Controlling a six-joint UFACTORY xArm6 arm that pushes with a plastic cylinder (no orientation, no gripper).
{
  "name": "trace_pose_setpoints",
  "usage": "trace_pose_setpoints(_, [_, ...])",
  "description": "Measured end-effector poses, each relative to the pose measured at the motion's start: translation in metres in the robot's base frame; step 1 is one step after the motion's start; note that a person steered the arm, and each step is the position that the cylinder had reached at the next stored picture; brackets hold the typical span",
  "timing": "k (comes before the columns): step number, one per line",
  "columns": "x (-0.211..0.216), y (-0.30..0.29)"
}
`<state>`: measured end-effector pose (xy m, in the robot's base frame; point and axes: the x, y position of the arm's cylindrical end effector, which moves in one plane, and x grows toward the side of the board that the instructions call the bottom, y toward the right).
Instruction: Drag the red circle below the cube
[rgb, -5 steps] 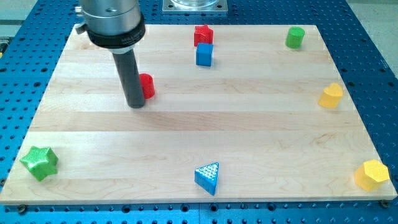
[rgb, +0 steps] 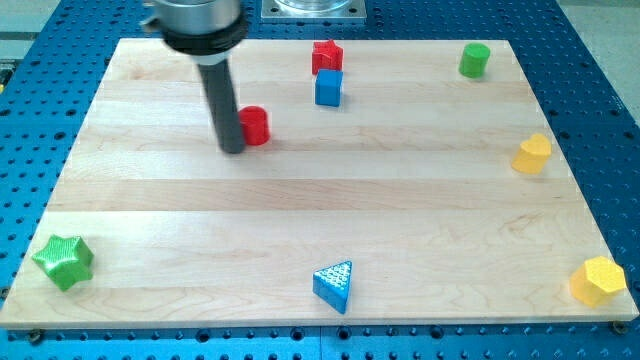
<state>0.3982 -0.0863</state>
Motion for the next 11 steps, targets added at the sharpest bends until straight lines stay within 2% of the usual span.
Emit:
trace_pose_setpoints(1, [-0.017,0.051])
trace_pose_setpoints(2, [-0.017,0.053])
trace_pose_setpoints(4, [-0.033,0.003])
trace_pose_setpoints(5, [-0.061,0.008])
trace_pose_setpoints(6, [-0.064,0.044])
trace_pose_setpoints(7, [-0.064,0.054])
trace_pose_setpoints(10, [-0.061,0.027])
trace_pose_setpoints(11, [-0.048,0.051])
